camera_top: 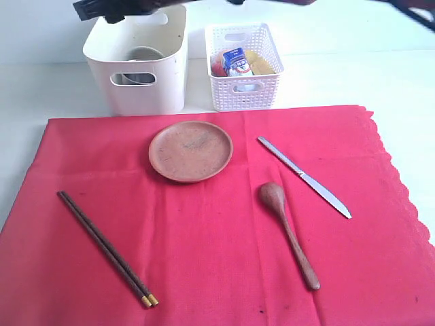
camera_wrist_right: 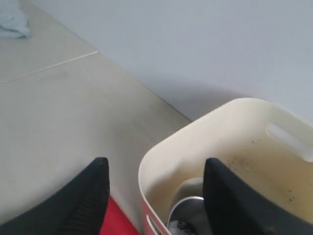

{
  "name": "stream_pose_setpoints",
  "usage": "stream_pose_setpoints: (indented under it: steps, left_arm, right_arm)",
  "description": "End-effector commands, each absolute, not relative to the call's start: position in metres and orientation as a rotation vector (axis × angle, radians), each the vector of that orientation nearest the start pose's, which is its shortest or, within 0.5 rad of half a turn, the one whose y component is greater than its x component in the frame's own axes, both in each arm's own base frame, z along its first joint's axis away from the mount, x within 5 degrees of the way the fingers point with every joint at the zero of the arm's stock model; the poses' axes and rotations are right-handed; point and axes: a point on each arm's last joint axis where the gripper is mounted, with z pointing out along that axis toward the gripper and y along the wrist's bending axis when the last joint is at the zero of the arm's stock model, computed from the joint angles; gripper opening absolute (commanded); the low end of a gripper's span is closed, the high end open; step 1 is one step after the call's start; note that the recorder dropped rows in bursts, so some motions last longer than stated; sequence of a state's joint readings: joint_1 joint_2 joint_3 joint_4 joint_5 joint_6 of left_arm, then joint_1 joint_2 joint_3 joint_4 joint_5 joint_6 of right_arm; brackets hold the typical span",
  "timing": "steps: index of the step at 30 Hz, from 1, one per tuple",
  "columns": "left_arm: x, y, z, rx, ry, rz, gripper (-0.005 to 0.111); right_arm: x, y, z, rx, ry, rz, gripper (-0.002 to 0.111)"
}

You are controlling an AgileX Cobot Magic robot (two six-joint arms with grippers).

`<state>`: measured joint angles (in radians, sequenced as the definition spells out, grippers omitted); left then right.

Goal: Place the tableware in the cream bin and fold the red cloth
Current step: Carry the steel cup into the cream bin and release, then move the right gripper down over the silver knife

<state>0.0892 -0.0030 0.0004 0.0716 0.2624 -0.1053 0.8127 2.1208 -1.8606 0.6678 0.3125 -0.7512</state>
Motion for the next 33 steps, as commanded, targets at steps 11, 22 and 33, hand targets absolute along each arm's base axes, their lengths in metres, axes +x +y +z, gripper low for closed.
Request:
stream_pose_setpoints:
  steps: [11, 22, 33]
  left_arm:
    - [0.055, 0.007, 0.19, -0.13, 1.736, 0.053, 0.002]
    - [0.055, 0.007, 0.19, -0.13, 1.736, 0.053, 0.002]
    - [0.055, 0.007, 0.19, -0.13, 1.736, 0.053, 0.002]
  right_arm:
    - [0.308, 0.315, 0.318, -1.345, 2.186, 0.088, 0.05]
    - [0.314, 0.259, 0.262, -1.442, 2.56, -0.105, 0.042]
    - [0.315, 0.204, 0.187, -1.367, 2.786, -0.152, 0.042]
